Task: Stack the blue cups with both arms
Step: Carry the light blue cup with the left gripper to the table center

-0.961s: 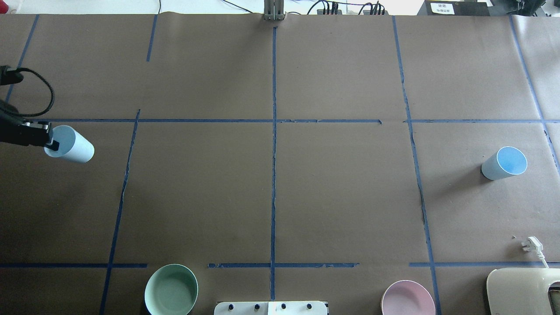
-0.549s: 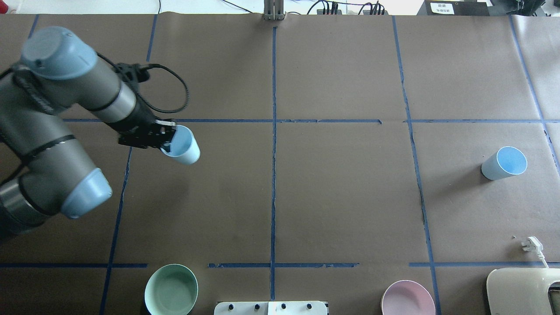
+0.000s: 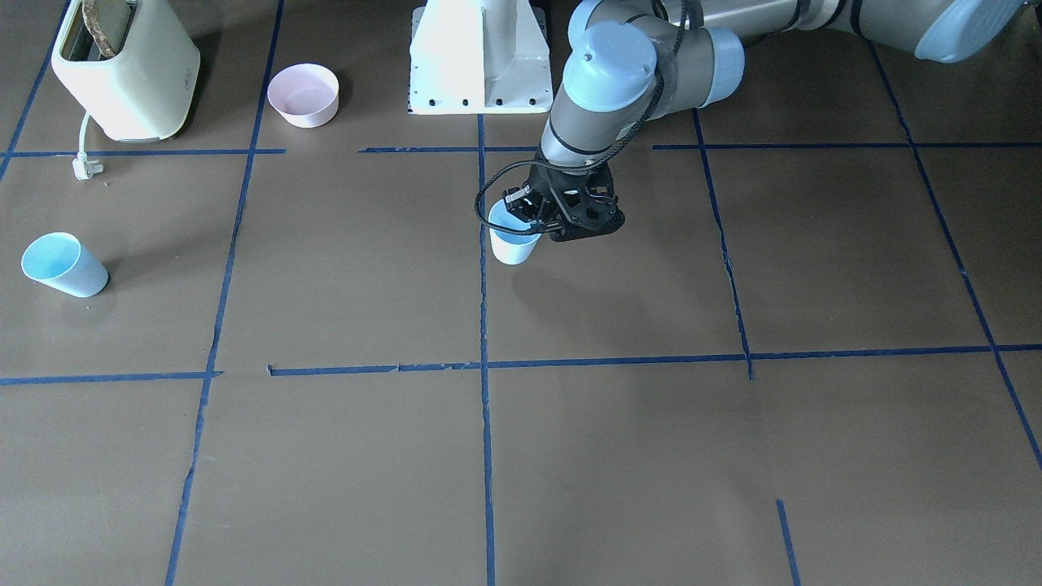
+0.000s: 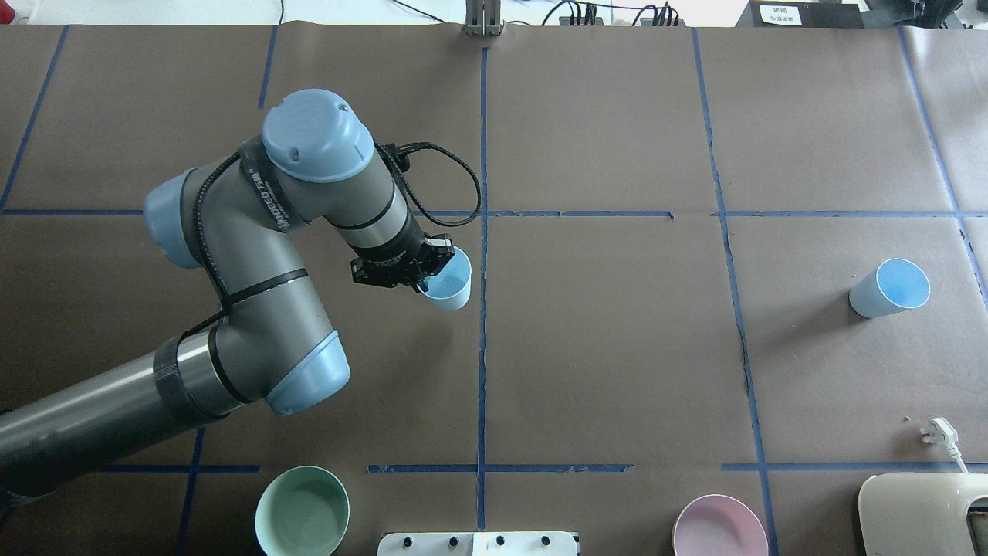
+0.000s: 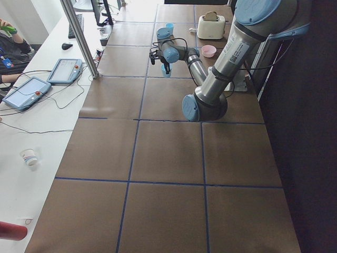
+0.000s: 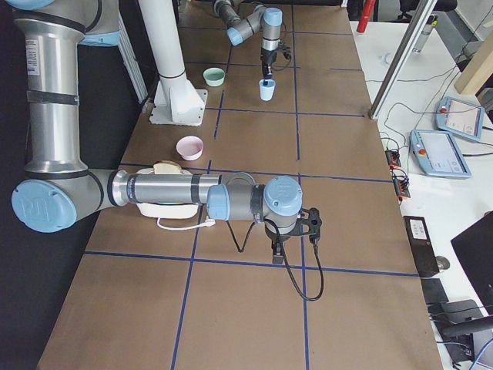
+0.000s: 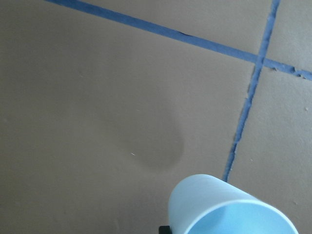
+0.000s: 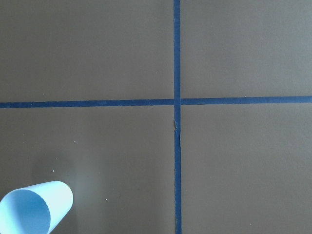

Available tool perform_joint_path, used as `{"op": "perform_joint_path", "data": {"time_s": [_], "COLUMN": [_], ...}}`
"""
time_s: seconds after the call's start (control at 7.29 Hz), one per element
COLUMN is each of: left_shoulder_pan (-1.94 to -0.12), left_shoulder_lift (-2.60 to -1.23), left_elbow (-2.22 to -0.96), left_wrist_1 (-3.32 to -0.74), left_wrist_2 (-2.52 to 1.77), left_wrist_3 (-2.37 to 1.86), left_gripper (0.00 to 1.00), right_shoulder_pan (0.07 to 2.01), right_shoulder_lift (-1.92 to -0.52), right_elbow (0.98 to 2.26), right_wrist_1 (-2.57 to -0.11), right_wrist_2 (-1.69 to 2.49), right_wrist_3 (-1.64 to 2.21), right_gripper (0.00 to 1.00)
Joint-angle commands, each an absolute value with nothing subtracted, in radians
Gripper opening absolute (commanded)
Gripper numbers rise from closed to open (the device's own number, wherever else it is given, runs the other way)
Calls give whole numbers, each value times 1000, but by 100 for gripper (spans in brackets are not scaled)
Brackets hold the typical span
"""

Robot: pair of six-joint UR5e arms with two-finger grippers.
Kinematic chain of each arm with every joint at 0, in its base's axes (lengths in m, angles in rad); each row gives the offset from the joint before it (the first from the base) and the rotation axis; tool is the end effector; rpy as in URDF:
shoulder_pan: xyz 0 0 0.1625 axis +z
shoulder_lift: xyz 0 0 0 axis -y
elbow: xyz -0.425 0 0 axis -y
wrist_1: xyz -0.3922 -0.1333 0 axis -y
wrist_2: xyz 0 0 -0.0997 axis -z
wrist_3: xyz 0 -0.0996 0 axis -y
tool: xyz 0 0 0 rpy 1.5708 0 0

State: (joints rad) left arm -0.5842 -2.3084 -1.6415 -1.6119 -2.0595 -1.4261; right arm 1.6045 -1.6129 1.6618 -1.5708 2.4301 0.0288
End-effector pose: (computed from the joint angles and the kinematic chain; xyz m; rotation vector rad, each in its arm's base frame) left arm 0.5267 -0.4520 0.1766 -0.1320 0.9407 -0.1986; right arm 0.0739 -0.4744 0.6280 0.0480 -0.8591 0.0376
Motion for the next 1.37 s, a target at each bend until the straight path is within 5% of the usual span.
{"op": "perform_joint_path", "data": {"time_s": [0.0,0.41,0.55,0.69,1.24], "left_shoulder_pan": [-554,-541,-541,-541,-596], "left_shoulder_lift": [-2348,-2352,-2352,-2349,-2301], "left_elbow": [-1538,-1500,-1503,-1511,-1653], "left_wrist_1": [-1697,-1741,-1744,-1744,-1701], "left_wrist_2": [-2037,-2039,-2039,-2039,-2089], "left_wrist_3": [-1434,-1434,-1434,-1428,-1437], "left_gripper": [3,11,46,93,100], "right_shoulder_pan": [1605,1605,1605,1605,1605], "right_shoulder_lift": [-1615,-1614,-1612,-1611,-1600], "right_elbow": [1670,1675,1675,1675,1719], "right_wrist_1": [-1571,-1571,-1571,-1571,-1574], "right_wrist_2": [2433,2431,2430,2430,2436], "right_wrist_3": [28,28,28,28,29], "right_gripper": [100,100,100,100,100]}}
